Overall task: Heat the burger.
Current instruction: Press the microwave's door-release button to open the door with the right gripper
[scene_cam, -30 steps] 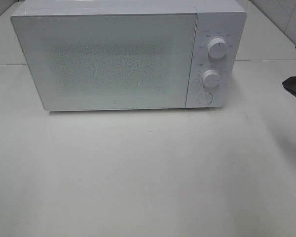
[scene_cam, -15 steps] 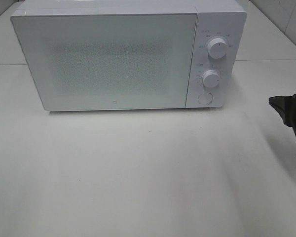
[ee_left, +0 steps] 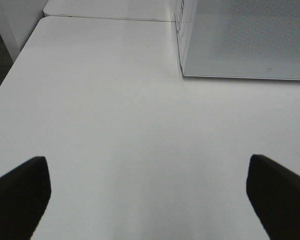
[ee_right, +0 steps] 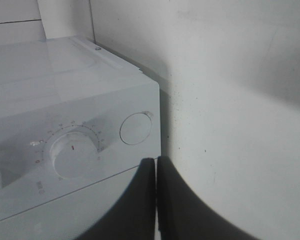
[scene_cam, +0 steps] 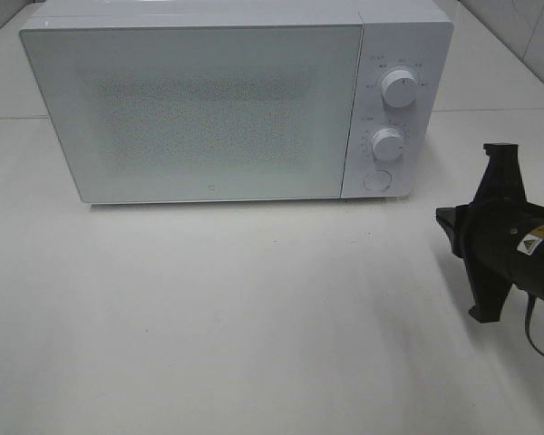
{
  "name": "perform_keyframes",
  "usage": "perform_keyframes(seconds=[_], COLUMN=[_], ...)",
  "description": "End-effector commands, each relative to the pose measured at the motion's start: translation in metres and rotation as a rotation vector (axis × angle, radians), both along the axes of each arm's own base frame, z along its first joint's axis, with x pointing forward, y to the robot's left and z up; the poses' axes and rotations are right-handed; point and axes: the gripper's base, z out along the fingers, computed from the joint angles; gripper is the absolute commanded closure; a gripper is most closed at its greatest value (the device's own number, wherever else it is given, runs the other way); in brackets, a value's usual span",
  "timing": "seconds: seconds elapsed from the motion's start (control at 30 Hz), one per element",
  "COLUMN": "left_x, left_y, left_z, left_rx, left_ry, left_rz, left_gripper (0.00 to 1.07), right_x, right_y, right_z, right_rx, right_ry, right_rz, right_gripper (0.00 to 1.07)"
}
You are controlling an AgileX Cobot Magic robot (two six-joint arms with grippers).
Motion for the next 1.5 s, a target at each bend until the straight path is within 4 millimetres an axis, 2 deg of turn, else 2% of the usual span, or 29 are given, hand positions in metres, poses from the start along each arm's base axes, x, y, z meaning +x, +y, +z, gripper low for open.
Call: perform_keyframes(seconds=[0.03,0.17,0.43,0.83,1.07,1.5], left_x=[0.000,0.000,0.000,0.000,0.000,0.000], left_y=[0.000,0.000,0.000,0.000,0.000,0.000], left_z=[0.001,0.001,0.001,0.001,0.001,0.001], left_rx=[-0.008,-0.008,-0.008,-0.008,-0.008,-0.008], left_ry=[-0.022,-0.022,-0.022,-0.022,-0.022,-0.022], left_rz=[0.007,0.007,0.007,0.007,0.007,0.007], left_gripper=[0.04,0.04,0.04,0.04,0.04,0.04], right_x=[0.006,0.018,0.037,0.056,0.073,0.095], right_y=[0.009,0.023,0.037,0.045,0.053,0.050], right_z=[0.002,0.002,-0.003,-0.019,-0.026,-0.031], right_rx=[0.004,0.021,0.032,0.030,0.036,0.013], right_ry=[-0.028,-0.037,-0.043,-0.029,-0.042,-0.062], right_rz=[0.013,0.013,0.015,-0.020,-0.024,-0.046], right_gripper=[1.07,1.07,1.07,1.07,1.07,1.07])
